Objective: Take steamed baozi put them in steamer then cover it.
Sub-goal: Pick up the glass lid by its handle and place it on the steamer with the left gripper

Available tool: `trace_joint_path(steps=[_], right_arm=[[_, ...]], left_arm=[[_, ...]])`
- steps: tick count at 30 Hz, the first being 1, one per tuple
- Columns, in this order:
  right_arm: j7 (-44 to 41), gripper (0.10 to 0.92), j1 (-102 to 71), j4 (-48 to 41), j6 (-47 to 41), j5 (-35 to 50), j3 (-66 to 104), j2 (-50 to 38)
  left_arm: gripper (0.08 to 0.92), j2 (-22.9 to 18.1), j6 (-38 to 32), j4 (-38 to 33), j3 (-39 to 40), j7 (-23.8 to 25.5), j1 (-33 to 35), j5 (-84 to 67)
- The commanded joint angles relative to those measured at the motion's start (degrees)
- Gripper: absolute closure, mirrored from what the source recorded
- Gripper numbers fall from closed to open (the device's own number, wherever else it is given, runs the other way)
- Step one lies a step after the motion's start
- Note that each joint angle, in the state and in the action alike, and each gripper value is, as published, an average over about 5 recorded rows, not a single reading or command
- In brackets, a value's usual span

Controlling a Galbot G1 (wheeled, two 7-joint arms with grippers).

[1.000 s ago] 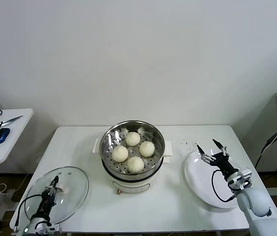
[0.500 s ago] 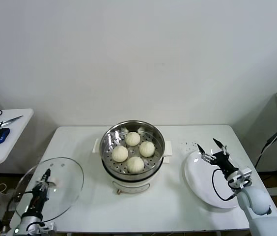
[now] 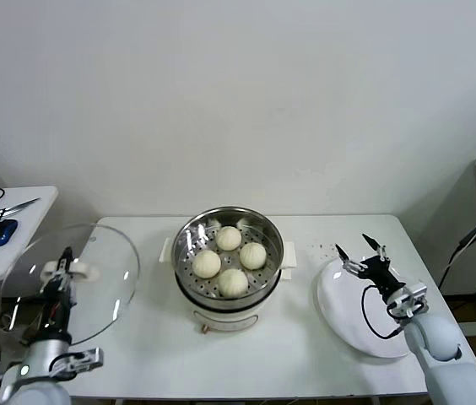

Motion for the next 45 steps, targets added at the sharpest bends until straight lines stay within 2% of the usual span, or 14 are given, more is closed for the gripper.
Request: trace_joint_path(steps=[1,4,7,11,14,22,32,40,45], right_arm=[[-0.03,0.203,1.5,-1.87,0.34,-1.26,-0.94,0.2],[-0.13,0.203,1.72,-2.5,0.58,-1.77,-0.92,0.55],[-0.2,0.203,1.78,-2.88,0.7,-2.09,-0.75,0.82],[-0.35,0.203,1.71,-3.38,0.87,-2.49,-0.22,1.09],[-0.47,0.203,1.41,-3.54,1.02,-2.69,0.43,1.25],[-0.98,0.203,-0.49,-3.26,1.62,-2.84,3.18,1.47],[-1.94,0.203,-2.39,-3.86,2.44,-2.73,5.95,1.23],[-2.33,0.203,-2.61,-4.17,2.75,-2.77,6.46,1.15],[-2.51,0.203,-2.63,-4.5,2.94,-2.98,6.52,1.28]], left_arm=[[0.849,14.09,21.85,-6.51,25.26,8.28,-15.7,-1.22],[0.849,13.7,24.53,-6.22,31.42,11.94,-22.39,-0.44],[0.848,12.55,26.01,-5.74,35.95,17.66,-28.55,0.76],[0.849,9.11,26.18,-3.77,40.56,23.95,-35.13,4.01],[0.849,6.04,26.18,-1.09,43.69,26.29,-37.67,6.04],[0.849,-3.94,26.18,7.1,50.18,27.06,-40.77,11.72],[0.849,-13.58,26.18,14.04,48.76,27.29,-40.8,17.05],[0.849,-16.79,26.18,17.43,47.6,25.53,-39.36,17.39],[0.849,-16.96,26.18,18.2,47.57,24.89,-38.68,17.4]])
